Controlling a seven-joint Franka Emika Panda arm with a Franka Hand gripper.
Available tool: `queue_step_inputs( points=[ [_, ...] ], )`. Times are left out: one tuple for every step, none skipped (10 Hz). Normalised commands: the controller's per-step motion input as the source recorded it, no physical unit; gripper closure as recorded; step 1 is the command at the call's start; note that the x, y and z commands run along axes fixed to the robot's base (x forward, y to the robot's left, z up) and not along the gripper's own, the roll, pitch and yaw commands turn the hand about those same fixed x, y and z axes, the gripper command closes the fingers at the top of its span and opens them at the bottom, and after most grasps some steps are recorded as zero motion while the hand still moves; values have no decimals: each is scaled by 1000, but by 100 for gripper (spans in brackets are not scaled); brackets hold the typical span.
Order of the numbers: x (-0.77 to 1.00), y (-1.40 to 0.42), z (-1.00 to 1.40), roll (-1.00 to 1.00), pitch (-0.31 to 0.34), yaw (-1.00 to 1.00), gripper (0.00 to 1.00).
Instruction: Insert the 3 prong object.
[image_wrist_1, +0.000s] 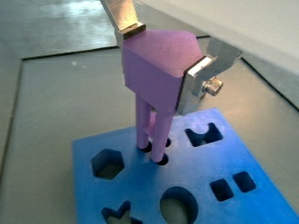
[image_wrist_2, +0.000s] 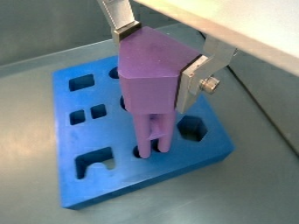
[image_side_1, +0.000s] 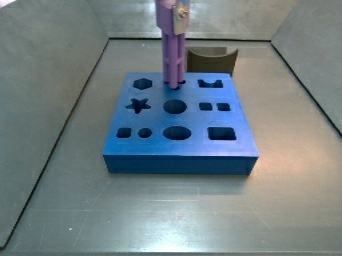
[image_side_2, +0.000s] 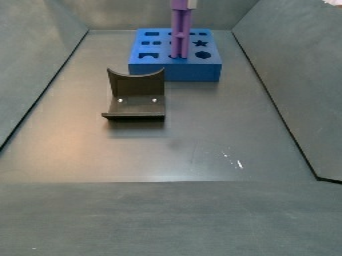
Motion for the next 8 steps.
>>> queue_step_inputs(
  points=[
    [277, 0, -169, 0, 0, -186, 100],
    [203, 0, -191, 0, 0, -154, 100],
    [29, -54, -220, 0, -4, -40, 100],
    [0, -26, -206, 0, -19, 0, 100],
    [0, -3, -197, -7, -44, 0, 100],
    [-34, -20, -186, -1, -56, 43, 100],
    [-23, -9, -186, -1, -59, 54, 100],
    [-46, 0, -183, -20, -66, 43, 100]
  ],
)
